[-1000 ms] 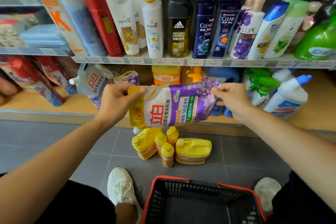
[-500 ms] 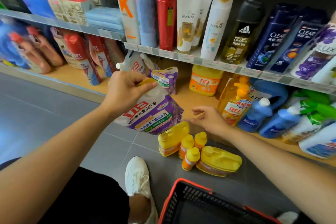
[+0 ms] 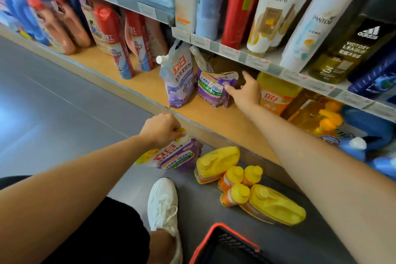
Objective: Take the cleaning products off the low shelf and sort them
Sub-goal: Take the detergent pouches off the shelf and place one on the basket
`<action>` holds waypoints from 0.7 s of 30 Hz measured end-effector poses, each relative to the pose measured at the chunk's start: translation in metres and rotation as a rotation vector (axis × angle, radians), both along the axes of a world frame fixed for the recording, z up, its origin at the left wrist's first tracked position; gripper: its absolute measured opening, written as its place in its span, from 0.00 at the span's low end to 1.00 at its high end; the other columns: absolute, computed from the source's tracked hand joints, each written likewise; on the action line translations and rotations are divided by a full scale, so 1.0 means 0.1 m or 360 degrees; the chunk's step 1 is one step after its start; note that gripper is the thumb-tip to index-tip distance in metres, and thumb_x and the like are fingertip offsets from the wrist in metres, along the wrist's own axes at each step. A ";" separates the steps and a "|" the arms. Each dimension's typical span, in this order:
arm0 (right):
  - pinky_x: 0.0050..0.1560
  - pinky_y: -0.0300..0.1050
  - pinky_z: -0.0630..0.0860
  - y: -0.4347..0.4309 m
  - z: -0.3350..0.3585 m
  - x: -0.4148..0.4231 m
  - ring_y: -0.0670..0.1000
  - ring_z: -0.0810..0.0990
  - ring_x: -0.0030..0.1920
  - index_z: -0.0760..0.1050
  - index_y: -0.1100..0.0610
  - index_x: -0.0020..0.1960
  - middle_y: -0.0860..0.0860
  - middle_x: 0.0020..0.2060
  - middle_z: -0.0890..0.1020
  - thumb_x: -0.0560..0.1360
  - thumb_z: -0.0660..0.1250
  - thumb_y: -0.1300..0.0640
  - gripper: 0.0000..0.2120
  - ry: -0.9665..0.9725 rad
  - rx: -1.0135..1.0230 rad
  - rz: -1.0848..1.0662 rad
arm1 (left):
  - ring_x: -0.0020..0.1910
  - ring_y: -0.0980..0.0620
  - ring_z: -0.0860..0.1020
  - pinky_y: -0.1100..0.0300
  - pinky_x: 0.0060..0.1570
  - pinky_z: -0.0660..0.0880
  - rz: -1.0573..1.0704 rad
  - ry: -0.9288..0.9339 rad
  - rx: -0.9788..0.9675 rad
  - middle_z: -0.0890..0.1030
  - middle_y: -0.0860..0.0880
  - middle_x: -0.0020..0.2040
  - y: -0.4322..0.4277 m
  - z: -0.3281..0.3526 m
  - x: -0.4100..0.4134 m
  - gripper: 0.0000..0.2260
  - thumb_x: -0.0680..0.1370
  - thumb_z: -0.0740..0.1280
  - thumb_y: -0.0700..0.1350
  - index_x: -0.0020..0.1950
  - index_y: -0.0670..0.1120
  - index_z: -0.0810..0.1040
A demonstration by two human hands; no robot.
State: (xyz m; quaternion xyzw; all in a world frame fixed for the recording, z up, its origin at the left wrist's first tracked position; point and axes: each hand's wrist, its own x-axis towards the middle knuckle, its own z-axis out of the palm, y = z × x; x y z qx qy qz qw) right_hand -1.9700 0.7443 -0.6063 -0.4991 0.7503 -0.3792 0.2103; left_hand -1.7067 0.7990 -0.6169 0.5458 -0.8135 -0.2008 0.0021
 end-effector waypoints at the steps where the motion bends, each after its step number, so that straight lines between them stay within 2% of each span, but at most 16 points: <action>1: 0.65 0.50 0.77 -0.04 -0.03 -0.01 0.55 0.76 0.68 0.65 0.57 0.77 0.56 0.73 0.73 0.73 0.77 0.54 0.37 -0.0114 -0.0016 0.0027 | 0.39 0.50 0.80 0.54 0.38 0.79 0.0018 0.0005 0.0066 0.81 0.53 0.37 0.00 -0.10 -0.01 0.14 0.80 0.68 0.54 0.38 0.49 0.82; 4: 0.45 0.29 0.76 -0.10 -0.11 -0.05 0.48 0.79 0.58 0.72 0.57 0.73 0.54 0.66 0.79 0.74 0.76 0.58 0.29 -0.0279 -0.0128 0.0073 | 0.35 0.51 0.77 0.57 0.35 0.71 0.0078 0.0114 0.0217 0.77 0.56 0.31 -0.04 -0.29 -0.10 0.19 0.80 0.69 0.51 0.29 0.50 0.75; 6: 0.35 0.25 0.72 -0.12 -0.13 -0.06 0.44 0.79 0.51 0.77 0.57 0.66 0.52 0.59 0.83 0.73 0.77 0.57 0.23 -0.0165 -0.0195 0.0062 | 0.34 0.53 0.77 0.57 0.36 0.72 0.0099 0.0163 0.0273 0.77 0.56 0.31 -0.08 -0.33 -0.17 0.19 0.80 0.68 0.49 0.29 0.51 0.75; 8: 0.32 0.24 0.69 -0.13 -0.14 -0.08 0.43 0.78 0.46 0.79 0.56 0.58 0.48 0.51 0.83 0.72 0.77 0.55 0.16 0.0054 -0.0240 0.0086 | 0.37 0.50 0.79 0.54 0.39 0.76 0.0148 0.0188 0.0329 0.79 0.53 0.34 -0.12 -0.34 -0.23 0.15 0.81 0.67 0.47 0.33 0.49 0.79; 10: 0.32 0.26 0.64 -0.13 -0.15 -0.08 0.45 0.77 0.43 0.78 0.56 0.49 0.47 0.45 0.79 0.73 0.77 0.54 0.10 0.0294 -0.0262 0.0136 | 0.39 0.47 0.79 0.56 0.38 0.75 0.0217 0.0232 0.0386 0.79 0.51 0.35 -0.14 -0.35 -0.25 0.12 0.80 0.66 0.43 0.37 0.46 0.81; 12: 0.32 0.31 0.61 -0.12 -0.16 -0.04 0.49 0.77 0.43 0.76 0.56 0.45 0.48 0.42 0.77 0.74 0.75 0.54 0.09 0.0481 -0.0317 0.0203 | 0.40 0.46 0.78 0.57 0.37 0.73 0.0258 0.0280 0.0439 0.79 0.49 0.36 -0.15 -0.34 -0.25 0.11 0.79 0.67 0.42 0.37 0.45 0.81; 13: 0.33 0.33 0.63 -0.10 -0.16 -0.02 0.50 0.78 0.43 0.75 0.56 0.46 0.48 0.42 0.77 0.75 0.74 0.55 0.08 0.0530 -0.0343 0.0236 | 0.42 0.45 0.79 0.55 0.40 0.75 0.0269 0.0308 0.0473 0.81 0.46 0.39 -0.15 -0.34 -0.26 0.09 0.79 0.68 0.41 0.40 0.44 0.83; 15: 0.38 0.41 0.71 -0.06 -0.12 0.00 0.53 0.80 0.47 0.77 0.56 0.58 0.52 0.46 0.80 0.76 0.72 0.56 0.12 0.0594 -0.0336 0.0306 | 0.49 0.45 0.81 0.51 0.51 0.79 0.0291 0.0411 0.0540 0.84 0.47 0.49 -0.15 -0.33 -0.28 0.07 0.79 0.68 0.42 0.52 0.43 0.85; 17: 0.44 0.50 0.77 -0.06 -0.05 0.00 0.56 0.80 0.50 0.77 0.54 0.66 0.55 0.52 0.81 0.77 0.71 0.53 0.18 0.0715 -0.0247 0.0395 | 0.55 0.49 0.80 0.54 0.59 0.77 0.0320 0.0532 0.0629 0.82 0.50 0.56 -0.14 -0.29 -0.31 0.12 0.80 0.69 0.42 0.63 0.45 0.83; 19: 0.44 0.51 0.77 -0.07 0.02 0.01 0.59 0.80 0.50 0.81 0.54 0.62 0.56 0.51 0.80 0.78 0.69 0.50 0.15 0.0848 -0.0178 0.0462 | 0.57 0.50 0.80 0.57 0.59 0.76 0.0348 0.0643 0.0697 0.82 0.49 0.59 -0.14 -0.23 -0.34 0.15 0.79 0.70 0.42 0.66 0.45 0.81; 21: 0.43 0.49 0.74 -0.06 0.07 0.03 0.59 0.80 0.49 0.83 0.56 0.58 0.57 0.49 0.79 0.80 0.67 0.50 0.13 0.0945 -0.0144 0.0539 | 0.56 0.50 0.80 0.58 0.56 0.76 0.0389 0.0762 0.0674 0.83 0.47 0.60 -0.17 -0.15 -0.36 0.15 0.79 0.71 0.43 0.66 0.45 0.81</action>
